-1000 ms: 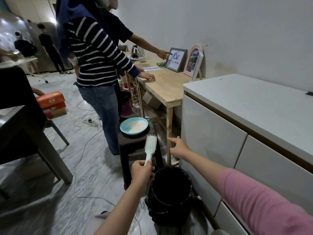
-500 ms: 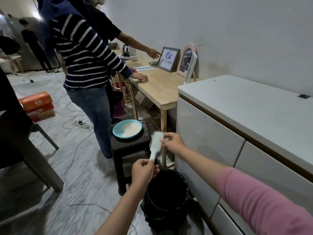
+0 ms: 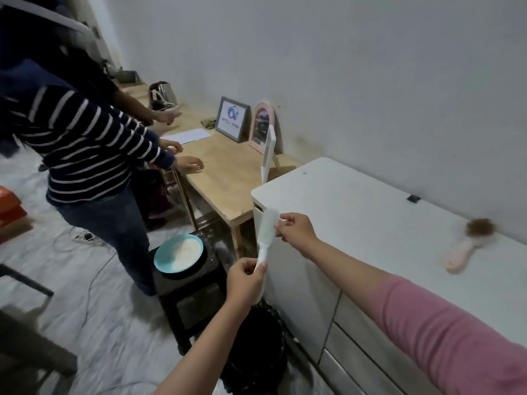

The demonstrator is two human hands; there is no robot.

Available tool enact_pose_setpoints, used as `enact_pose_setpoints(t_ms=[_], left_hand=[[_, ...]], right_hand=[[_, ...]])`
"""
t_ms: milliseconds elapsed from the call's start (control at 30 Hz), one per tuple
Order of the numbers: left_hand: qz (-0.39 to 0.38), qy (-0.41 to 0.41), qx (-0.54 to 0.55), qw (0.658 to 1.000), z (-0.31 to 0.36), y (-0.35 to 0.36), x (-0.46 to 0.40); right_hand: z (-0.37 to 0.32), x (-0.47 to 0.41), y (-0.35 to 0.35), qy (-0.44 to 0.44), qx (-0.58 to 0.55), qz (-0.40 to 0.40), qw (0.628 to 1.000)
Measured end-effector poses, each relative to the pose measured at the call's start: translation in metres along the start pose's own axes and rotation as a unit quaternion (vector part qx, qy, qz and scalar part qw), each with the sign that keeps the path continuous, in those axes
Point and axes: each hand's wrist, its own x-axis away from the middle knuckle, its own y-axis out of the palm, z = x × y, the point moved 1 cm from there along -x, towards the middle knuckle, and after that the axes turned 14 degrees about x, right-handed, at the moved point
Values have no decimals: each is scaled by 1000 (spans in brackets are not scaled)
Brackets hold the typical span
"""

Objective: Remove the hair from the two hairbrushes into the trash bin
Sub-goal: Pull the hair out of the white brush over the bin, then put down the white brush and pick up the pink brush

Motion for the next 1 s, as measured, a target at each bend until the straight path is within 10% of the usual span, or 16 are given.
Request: enact_pose_setpoints(t_ms=[567, 1000], left_hand=[[-352, 40, -130, 926, 50, 283, 69], [-469, 162, -254, 830, 9, 434, 130]], right_hand=[[106, 62, -308, 172, -38, 246, 953], [230, 109, -429, 317, -6, 341, 885]])
